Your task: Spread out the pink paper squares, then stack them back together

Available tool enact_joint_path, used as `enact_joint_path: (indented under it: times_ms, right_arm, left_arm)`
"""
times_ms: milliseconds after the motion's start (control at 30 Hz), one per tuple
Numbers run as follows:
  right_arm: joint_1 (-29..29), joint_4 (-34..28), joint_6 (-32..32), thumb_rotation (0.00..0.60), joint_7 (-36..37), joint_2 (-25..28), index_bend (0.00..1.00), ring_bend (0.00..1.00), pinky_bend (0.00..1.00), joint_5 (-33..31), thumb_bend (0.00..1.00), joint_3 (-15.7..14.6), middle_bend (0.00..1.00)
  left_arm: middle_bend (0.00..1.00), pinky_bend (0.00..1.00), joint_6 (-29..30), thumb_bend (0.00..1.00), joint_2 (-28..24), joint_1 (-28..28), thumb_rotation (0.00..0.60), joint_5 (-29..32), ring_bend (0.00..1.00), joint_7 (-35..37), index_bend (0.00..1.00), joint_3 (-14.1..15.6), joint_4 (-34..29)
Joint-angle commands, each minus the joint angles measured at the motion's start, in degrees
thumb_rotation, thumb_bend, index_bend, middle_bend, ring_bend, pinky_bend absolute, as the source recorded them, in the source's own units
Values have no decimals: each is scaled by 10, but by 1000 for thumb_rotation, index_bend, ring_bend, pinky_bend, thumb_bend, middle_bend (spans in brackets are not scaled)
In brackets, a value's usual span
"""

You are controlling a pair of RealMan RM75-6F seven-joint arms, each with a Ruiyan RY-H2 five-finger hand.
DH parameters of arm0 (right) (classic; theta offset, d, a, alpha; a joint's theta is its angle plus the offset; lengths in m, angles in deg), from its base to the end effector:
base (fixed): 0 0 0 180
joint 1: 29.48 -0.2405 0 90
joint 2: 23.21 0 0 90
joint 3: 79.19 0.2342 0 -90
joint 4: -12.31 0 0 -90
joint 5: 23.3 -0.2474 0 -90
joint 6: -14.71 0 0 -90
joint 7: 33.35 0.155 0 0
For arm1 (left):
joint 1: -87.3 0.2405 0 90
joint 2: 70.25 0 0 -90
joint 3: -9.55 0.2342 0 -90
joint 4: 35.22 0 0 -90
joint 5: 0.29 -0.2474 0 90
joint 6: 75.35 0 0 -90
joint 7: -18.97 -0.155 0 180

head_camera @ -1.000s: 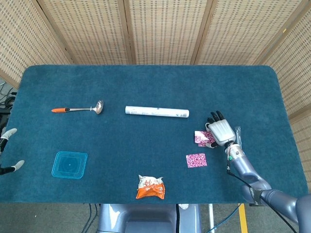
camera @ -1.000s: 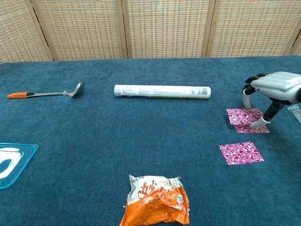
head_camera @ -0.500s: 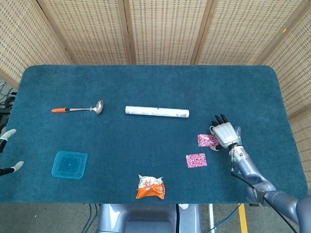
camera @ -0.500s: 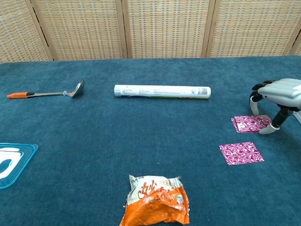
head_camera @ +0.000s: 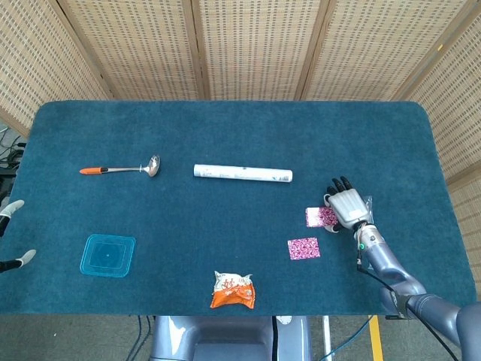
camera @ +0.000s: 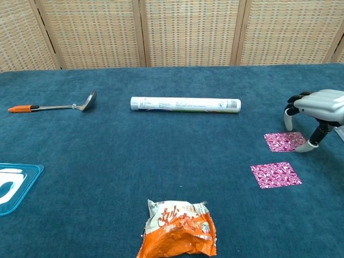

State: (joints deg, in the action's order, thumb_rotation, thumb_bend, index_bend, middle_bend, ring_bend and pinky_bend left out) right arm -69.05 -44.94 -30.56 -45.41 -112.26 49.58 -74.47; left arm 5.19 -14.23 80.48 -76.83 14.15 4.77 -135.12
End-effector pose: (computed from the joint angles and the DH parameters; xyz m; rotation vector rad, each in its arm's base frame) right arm -0.2720 -0.3910 -0.0246 1.8911 -0.7443 0.5093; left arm -0.3079 0.2091 0.1479 -1.3264 -0.9175 -0.7676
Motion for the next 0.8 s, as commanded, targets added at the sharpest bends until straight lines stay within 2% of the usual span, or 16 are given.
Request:
enact_joint_path:
  times_ms: [33, 267, 533, 800]
  right_arm:
    - [0, -4, -2, 600, -2, 3, 367, 0, 0, 1, 341, 1, 214]
    - [0, -29, -13, 600, -9, 20, 351, 0, 0, 3, 337, 7, 210]
    - [10, -134, -44, 600, -24, 65, 351, 0, 0, 13, 337, 8, 209]
    - [28, -198, -65, 600, -56, 85, 351, 0, 0, 9, 337, -6, 209]
  left_arm:
    - [0, 0, -1, 114, 0, -1, 595, 0, 0, 0, 148, 0, 0]
    - [0, 0, -1, 114, 0, -2, 595, 0, 0, 0, 148, -2, 0]
    - [0, 0, 0, 114, -1, -2, 596, -2, 0, 1, 148, -1, -1]
    - [0, 0, 1, 114, -4, 0, 596, -4, 0, 7, 148, 0, 2]
